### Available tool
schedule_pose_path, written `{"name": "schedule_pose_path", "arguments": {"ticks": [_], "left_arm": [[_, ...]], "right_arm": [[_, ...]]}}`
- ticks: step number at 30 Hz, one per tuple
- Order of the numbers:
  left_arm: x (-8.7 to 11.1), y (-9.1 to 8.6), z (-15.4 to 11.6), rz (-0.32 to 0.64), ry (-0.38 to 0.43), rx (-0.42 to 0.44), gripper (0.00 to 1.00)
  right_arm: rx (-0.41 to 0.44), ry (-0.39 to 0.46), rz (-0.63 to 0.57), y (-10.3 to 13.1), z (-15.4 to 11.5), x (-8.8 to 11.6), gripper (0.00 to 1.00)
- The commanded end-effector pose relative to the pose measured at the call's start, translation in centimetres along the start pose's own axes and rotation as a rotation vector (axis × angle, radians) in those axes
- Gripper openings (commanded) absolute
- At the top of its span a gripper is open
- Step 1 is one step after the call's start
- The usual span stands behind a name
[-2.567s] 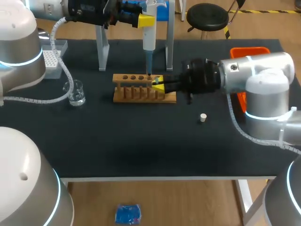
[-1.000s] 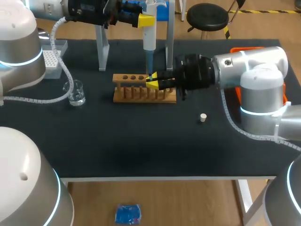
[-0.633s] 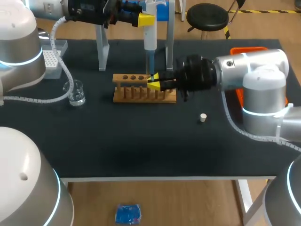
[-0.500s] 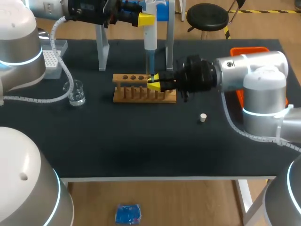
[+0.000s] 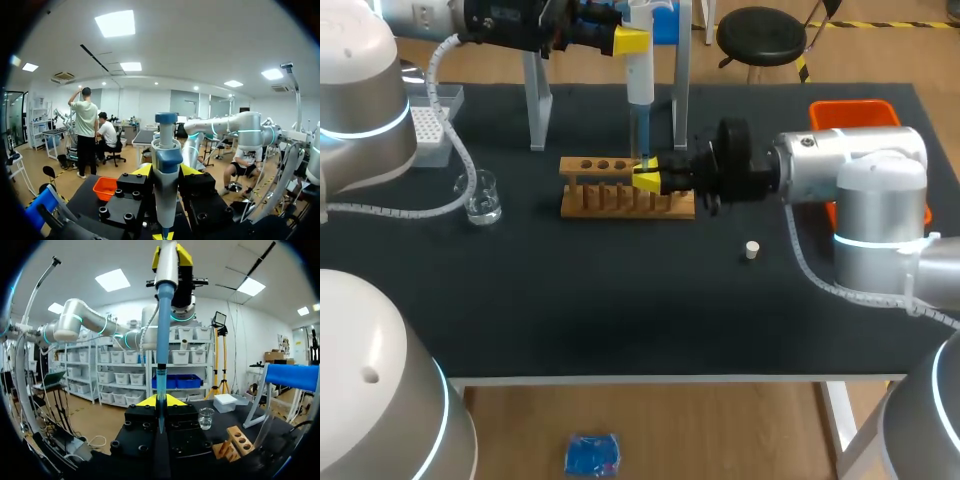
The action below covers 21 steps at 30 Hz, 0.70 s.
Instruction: Invert the test tube, pick up the pipette, mount the tip to pipette, aspirate from beaker and dispense into the tube, eject the tip, return the pipette, and cap with the stopper.
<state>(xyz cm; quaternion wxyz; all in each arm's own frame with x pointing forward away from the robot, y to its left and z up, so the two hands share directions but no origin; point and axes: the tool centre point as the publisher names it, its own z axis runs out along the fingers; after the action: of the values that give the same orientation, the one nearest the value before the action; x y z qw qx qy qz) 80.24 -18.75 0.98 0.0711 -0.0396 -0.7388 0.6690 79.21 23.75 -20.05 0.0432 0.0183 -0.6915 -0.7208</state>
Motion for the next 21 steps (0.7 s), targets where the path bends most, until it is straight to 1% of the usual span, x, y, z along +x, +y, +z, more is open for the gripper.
{"name": "schedule_pose_path", "arguments": {"ticks": [1,21], "left_arm": [[0.0,0.25,-0.02,-0.001,0.002,-0.002,0.0],[0.0,0.25,-0.02,-0.001,0.002,-0.002,0.0]], "right_arm": [[-0.003,-0.011,0.004,0.19,0.05,0.18,0.0],[0.013,-0.026,-0.009,0.92,0.12,0.34,0.0]]}}
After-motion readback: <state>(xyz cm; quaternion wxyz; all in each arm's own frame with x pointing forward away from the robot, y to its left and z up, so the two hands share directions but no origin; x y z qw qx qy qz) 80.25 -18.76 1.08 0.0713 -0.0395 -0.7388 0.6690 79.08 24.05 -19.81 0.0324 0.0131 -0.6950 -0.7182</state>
